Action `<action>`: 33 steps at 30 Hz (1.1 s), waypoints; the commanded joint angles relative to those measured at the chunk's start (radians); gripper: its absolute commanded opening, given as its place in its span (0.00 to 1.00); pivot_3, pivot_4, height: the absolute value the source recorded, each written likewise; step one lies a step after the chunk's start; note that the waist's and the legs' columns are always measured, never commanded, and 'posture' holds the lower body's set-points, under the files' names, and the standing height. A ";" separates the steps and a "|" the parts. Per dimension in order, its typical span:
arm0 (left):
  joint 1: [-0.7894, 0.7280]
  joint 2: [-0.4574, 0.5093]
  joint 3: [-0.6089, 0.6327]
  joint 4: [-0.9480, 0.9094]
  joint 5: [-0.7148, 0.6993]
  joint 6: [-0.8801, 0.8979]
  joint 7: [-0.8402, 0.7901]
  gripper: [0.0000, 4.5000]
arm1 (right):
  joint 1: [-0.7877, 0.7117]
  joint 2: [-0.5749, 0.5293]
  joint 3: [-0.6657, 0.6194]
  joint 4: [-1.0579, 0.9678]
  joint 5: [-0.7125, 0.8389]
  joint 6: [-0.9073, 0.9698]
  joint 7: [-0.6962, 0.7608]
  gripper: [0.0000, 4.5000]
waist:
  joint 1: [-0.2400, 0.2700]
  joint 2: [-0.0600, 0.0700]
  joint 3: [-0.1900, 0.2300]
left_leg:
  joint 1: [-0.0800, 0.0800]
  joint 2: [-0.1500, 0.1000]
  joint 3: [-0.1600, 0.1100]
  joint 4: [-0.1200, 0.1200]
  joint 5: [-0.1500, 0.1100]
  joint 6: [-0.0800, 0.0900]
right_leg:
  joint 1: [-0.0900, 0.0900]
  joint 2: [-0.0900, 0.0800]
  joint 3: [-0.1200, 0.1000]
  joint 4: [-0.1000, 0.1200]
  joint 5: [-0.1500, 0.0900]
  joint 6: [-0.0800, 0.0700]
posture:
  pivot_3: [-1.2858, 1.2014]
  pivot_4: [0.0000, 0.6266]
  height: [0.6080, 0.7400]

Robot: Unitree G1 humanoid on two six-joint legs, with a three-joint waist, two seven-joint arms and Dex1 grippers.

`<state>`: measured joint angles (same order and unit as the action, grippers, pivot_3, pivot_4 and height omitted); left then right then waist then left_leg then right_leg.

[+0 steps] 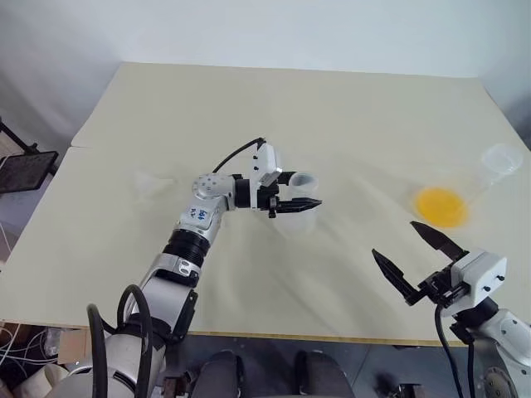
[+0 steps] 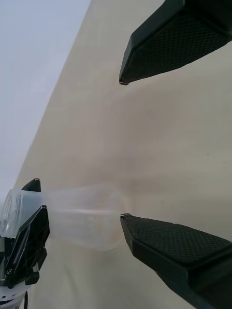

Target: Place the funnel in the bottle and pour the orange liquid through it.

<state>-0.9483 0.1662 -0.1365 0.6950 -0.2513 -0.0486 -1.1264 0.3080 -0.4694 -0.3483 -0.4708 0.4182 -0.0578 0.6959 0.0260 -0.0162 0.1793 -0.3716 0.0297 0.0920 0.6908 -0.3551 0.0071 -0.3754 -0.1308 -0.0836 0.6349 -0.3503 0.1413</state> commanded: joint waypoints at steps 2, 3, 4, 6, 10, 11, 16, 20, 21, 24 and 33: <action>0.000 -0.012 0.010 -0.015 0.011 -0.003 0.013 0.69 | -0.017 -0.017 0.003 -0.026 0.012 0.006 0.000 1.00 | 0.000 0.000 0.000 | 0.000 0.000 0.000 0.000 0.000 0.000 | 0.000 0.000 0.000 0.000 0.000 0.000 | 0.52 0.24 1.00; 0.000 -0.010 0.016 -0.016 0.012 -0.014 0.020 0.74 | -0.020 -0.018 0.004 -0.025 0.013 0.008 0.000 1.00 | 0.000 0.000 0.000 | 0.000 0.000 0.000 0.000 0.000 0.000 | 0.000 0.000 0.000 0.001 0.000 0.000 | 0.52 0.24 1.00; 0.000 -0.009 0.019 -0.016 0.014 -0.020 0.025 0.79 | -0.022 -0.018 0.005 -0.025 0.014 0.010 0.001 1.00 | 0.000 0.000 0.000 | 0.000 0.000 0.000 0.000 0.000 0.000 | 0.000 0.000 0.000 0.000 0.000 0.000 | 0.52 0.24 1.00; 0.000 0.002 0.034 -0.037 -0.001 -0.005 0.024 0.92 | -0.031 -0.020 0.010 -0.022 0.015 0.013 0.002 1.00 | -0.001 0.000 0.000 | 0.000 0.000 0.000 0.000 0.000 0.000 | 0.000 0.000 0.000 0.000 0.000 0.000 | 0.52 0.24 1.00; 0.019 0.049 0.051 -0.090 -0.020 0.016 -0.011 1.00 | -0.053 -0.025 0.023 -0.014 0.015 0.020 0.003 1.00 | -0.001 0.000 0.000 | 0.000 0.000 0.000 0.000 0.000 0.000 | 0.000 0.000 0.000 0.001 0.000 0.000 | 0.52 0.24 1.00; 0.030 0.068 0.060 -0.109 -0.031 0.026 -0.026 1.00 | -0.058 -0.027 0.024 -0.011 0.015 0.020 0.004 1.00 | -0.002 0.000 0.000 | 0.000 0.000 0.000 0.000 0.000 0.000 | 0.000 0.000 0.000 0.001 0.000 0.000 | 0.52 0.24 1.00; 0.089 0.167 0.124 -0.183 -0.078 0.078 -0.062 1.00 | -0.093 -0.038 0.028 0.020 0.020 0.015 0.025 1.00 | -0.006 0.000 0.000 | 0.000 0.001 0.000 0.000 0.000 0.000 | 0.000 0.000 0.000 0.002 0.000 0.000 | 0.52 0.24 1.00; 0.161 0.253 0.202 -0.302 -0.127 0.096 -0.064 1.00 | -0.154 -0.059 0.047 0.058 0.034 0.019 0.061 1.00 | -0.006 0.000 0.000 | 0.000 0.001 -0.001 0.000 0.000 0.000 | 0.000 0.000 0.000 0.002 0.000 0.000 | 0.52 0.24 1.00; 0.192 0.282 0.241 -0.351 -0.144 0.095 -0.044 1.00 | -0.178 -0.066 0.058 0.067 0.045 0.026 0.077 1.00 | -0.009 0.000 0.000 | 0.000 0.001 -0.001 0.001 0.000 0.000 | 0.000 0.000 0.000 0.002 0.000 0.000 | 0.52 0.24 1.00; 0.311 0.368 0.343 -0.486 -0.175 0.118 0.018 1.00 | -0.242 -0.087 0.098 0.083 0.087 0.064 0.131 1.00 | -0.023 0.001 0.000 | 0.001 0.002 -0.009 0.000 0.000 0.000 | 0.000 0.000 0.000 0.003 0.000 0.000 | 0.52 0.24 1.00; 0.829 0.473 0.710 -0.733 -0.227 0.137 0.222 1.00 | -0.409 -0.136 0.254 0.133 0.110 0.116 0.316 1.00 | -0.031 0.002 0.000 | 0.000 0.005 -0.015 0.001 0.000 0.000 | 0.001 -0.003 -0.004 0.004 0.000 0.000 | 0.52 0.24 1.00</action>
<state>-0.1842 0.6322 0.4690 0.0714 -0.4371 0.0882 -0.9579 -0.0787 -0.5868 -0.1258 -0.3293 0.5133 0.0522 0.9614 -0.0046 -0.0145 0.1797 -0.3717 0.0347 0.0766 0.6927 -0.3553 0.0074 -0.3734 -0.1347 -0.0874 0.6383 -0.3503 0.1412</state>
